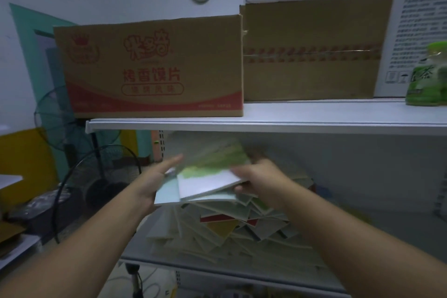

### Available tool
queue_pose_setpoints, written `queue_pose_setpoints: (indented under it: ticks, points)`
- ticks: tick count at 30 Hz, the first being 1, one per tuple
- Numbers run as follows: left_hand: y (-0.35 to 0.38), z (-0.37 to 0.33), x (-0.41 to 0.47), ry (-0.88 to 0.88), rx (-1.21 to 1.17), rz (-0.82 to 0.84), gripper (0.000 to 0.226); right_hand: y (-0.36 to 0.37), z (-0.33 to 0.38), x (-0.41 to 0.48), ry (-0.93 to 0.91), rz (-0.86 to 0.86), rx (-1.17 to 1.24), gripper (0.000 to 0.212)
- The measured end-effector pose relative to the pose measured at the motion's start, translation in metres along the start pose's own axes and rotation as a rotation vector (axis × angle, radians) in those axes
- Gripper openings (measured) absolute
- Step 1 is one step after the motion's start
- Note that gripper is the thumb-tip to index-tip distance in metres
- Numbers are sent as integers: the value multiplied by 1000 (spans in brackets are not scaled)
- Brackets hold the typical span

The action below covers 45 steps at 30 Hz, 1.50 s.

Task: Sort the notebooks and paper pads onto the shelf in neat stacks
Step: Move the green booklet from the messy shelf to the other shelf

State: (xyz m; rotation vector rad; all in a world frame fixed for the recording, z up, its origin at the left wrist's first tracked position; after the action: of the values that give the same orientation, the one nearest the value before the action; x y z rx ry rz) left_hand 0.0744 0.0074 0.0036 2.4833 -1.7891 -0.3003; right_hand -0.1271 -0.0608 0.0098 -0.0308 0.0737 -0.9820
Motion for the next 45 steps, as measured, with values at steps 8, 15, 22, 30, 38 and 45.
queue_pose_setpoints:
  ticks: [8, 15, 22, 30, 38, 45]
  points:
    - [-23, 12, 14, -35, -173, 37, 18, -69, -23, 15, -203, -191, -1152, 56]
    - [-20, 17, 26, -39, -230, 131, 22, -67, -35, 21, -411, -300, -1699, 41]
    - [-16, 19, 37, -108, -273, 302, 46, -102, -36, 19, -433, -697, -1093, 24]
    - [25, 16, 40, -84, -102, 388, 16, -157, -66, -22, -491, -903, -565, 19]
    - [161, 48, -2, -183, 118, 588, 33, -233, -84, -149, -623, -1057, 68, 21]
    - [326, 135, -42, -178, 248, 747, 44, -282, -108, -260, -365, -713, 4, 38]
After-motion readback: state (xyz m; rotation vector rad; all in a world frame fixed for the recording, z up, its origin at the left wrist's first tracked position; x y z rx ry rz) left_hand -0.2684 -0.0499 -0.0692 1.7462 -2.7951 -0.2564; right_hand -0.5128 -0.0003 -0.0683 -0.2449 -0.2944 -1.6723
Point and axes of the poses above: each hand's wrist, its own x-axis towards the middle knuckle, its own y-axis out of the palm, z = x × y, the point moved 2 cm from there along x, towards the middle knuckle, and after that the axes turned 4 degrees about z, right-handed, at the moved point
